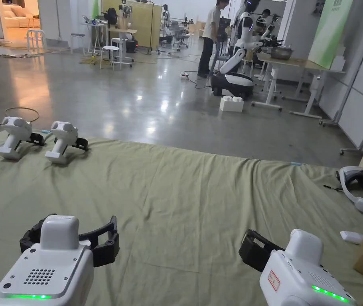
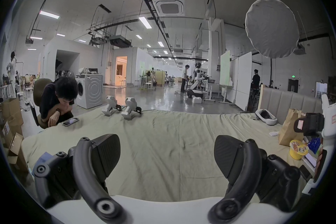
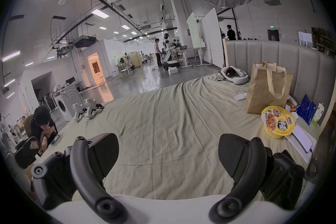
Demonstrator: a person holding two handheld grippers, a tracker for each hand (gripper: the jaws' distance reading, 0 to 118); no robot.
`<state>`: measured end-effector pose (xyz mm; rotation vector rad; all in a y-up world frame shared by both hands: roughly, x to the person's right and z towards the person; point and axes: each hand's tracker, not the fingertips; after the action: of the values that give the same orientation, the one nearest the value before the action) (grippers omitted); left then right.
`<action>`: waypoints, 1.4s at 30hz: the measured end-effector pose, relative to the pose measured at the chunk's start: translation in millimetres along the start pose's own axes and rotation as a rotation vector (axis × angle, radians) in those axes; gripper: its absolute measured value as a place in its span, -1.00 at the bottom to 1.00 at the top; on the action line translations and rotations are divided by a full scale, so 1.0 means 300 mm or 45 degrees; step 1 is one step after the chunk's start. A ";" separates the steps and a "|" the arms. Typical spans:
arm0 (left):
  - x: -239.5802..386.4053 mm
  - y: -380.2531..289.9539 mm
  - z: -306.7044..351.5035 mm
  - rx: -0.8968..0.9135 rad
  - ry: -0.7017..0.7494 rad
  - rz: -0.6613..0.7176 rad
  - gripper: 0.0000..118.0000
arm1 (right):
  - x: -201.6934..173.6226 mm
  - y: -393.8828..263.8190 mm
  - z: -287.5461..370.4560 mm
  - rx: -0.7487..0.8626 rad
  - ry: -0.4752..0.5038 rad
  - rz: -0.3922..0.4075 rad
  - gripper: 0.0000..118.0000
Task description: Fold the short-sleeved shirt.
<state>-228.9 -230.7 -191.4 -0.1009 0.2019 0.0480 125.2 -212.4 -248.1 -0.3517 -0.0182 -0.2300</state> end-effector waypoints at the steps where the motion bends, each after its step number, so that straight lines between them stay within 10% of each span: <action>1: 0.001 0.000 -0.002 -0.004 -0.012 -0.010 0.89 | 0.011 0.002 0.002 0.004 0.004 -0.013 0.92; 42: -0.042 -0.014 -0.055 -0.067 -0.090 0.028 0.89 | -0.025 -0.035 -0.019 0.103 0.004 0.173 0.95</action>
<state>-244.3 -237.0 -204.5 -0.1490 0.1309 0.0787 115.4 -222.4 -250.3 -0.2704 -0.0004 -0.0950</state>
